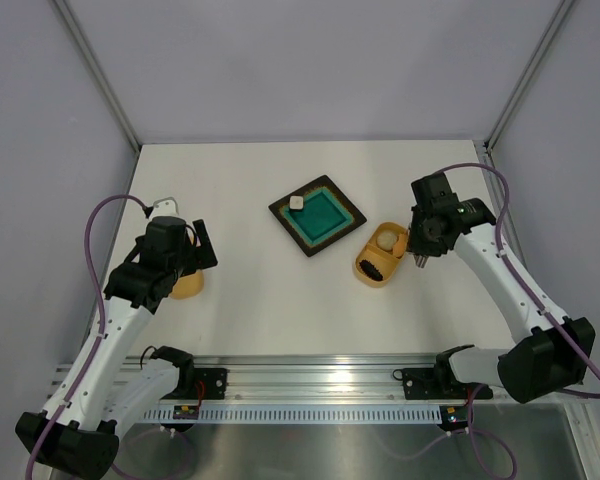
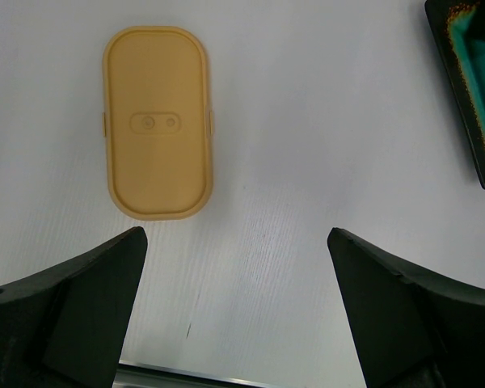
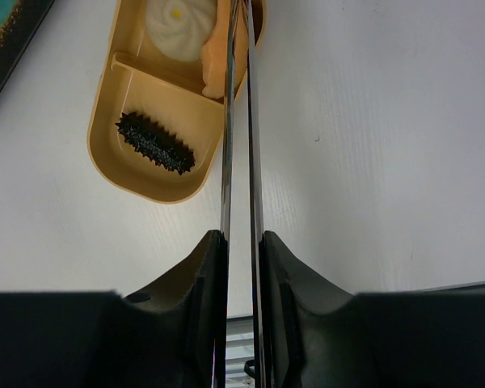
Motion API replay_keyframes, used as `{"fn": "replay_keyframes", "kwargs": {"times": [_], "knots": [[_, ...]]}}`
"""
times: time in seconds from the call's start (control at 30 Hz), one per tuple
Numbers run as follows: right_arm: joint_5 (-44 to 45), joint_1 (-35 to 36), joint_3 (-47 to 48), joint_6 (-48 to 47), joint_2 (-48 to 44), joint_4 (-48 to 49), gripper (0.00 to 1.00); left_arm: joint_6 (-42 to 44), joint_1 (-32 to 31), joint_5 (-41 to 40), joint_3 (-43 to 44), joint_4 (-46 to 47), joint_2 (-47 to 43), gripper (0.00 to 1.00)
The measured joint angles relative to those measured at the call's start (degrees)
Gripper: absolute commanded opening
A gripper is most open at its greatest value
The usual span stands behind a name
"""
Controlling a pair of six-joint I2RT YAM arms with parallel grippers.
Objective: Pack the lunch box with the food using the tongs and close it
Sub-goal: Place the fake food in the packing box.
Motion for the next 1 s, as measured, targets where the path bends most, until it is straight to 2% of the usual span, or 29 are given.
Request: {"fn": "replay_keyframes", "kwargs": {"times": [0.5, 1.0], "knots": [[-0.2, 0.0, 0.4, -0.4, 3.1, 3.0, 0.07, 0.0, 0.0, 0.0, 0.0, -0.1, 0.0, 0.99], [-1.7, 0.0, 2.8, -0.3, -0.6, 0.9, 0.06, 0.0, 0.0, 0.2, 0.0, 0.1, 0.0, 0.99]]}}
